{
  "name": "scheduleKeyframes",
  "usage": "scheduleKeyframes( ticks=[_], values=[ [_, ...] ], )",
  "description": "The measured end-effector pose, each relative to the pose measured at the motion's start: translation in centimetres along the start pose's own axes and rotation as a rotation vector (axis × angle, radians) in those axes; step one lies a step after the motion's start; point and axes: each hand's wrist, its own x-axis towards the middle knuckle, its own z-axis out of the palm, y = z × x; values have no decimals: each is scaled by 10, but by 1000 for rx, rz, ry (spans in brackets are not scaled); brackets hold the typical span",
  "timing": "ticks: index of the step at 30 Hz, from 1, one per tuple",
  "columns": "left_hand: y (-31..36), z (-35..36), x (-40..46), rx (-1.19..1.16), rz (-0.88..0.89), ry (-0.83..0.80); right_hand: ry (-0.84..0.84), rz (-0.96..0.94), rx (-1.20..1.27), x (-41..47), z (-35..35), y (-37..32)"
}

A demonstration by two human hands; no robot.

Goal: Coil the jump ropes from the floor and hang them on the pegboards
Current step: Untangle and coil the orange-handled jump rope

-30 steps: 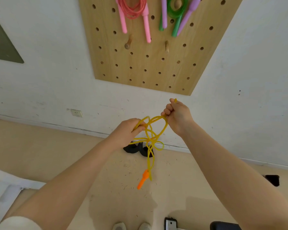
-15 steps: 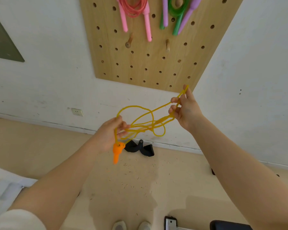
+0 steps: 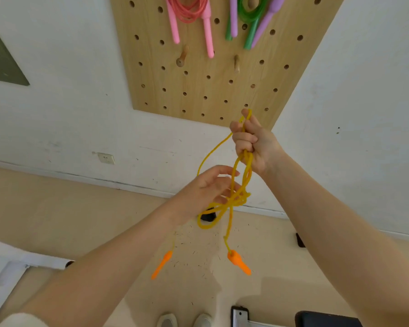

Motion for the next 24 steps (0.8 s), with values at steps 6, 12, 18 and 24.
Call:
scheduleKeyframes(
  ticks=[6, 12, 18, 24],
  values=[
    [-14, -21, 11, 479, 21, 272, 176, 3, -148, 3, -17, -20],
    [-30, -77, 8, 20, -101, 768, 477, -140, -863, -6, -52, -45],
    [-28, -80, 20, -500, -108, 934, 519, -48, -2104, 2, -73, -22],
    [-7, -53, 28, -838, 32, 665, 141, 229, -2370, -3, -68, 20]
  ],
)
